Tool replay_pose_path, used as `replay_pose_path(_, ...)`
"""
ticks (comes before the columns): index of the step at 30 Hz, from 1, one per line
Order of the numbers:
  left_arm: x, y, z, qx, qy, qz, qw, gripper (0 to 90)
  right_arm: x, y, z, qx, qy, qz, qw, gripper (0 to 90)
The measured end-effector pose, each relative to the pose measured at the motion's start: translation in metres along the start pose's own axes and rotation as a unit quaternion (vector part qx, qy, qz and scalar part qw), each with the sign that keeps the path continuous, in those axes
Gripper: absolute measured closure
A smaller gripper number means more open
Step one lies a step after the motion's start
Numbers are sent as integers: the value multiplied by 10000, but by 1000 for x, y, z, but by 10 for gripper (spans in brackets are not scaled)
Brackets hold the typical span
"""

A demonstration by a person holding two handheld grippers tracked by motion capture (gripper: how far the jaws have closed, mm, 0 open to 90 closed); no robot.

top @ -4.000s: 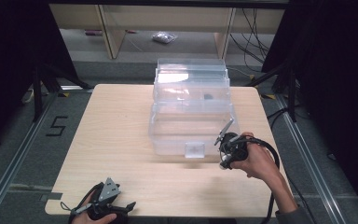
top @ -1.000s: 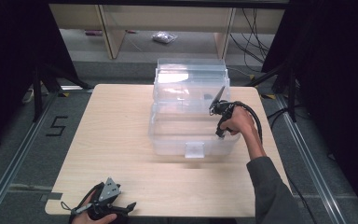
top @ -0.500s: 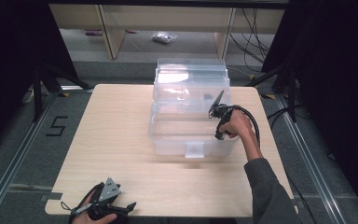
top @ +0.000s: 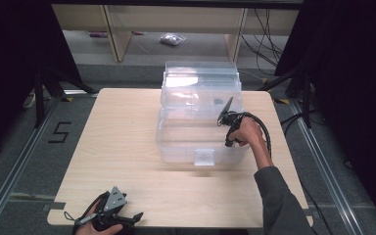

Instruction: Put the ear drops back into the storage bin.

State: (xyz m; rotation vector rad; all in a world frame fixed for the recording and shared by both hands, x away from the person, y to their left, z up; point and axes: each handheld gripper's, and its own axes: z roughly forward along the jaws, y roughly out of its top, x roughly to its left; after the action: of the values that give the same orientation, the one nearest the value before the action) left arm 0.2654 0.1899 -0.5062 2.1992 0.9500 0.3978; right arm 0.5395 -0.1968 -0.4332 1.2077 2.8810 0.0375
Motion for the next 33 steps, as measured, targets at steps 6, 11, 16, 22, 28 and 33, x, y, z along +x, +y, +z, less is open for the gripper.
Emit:
replay_pose_path(6,0,0,0,19,-10,30,10000,148,0,0,2,32,14,68,10000,600)
replay_pose_path(11,0,0,0,11,-9,9,10000,149,-2,-2,5,-7,32,-19,10000,599)
replay_pose_path(16,0,0,0,33,-9,56,10000,149,-2,-5,2,-33,94,57,9999,523)
replay_pose_path(22,1,0,0,46,-15,71,10000,149,-5,-7,-17,-437,-90,26,9990,378)
replay_pose_path(28,-1,0,1,-50,-46,-47,10000,149,3,-16,-40,-819,-28,383,9959,337)
replay_pose_path(33,1,0,0,48,0,61,10000,148,4,-20,-47,-1021,57,322,9942,321)
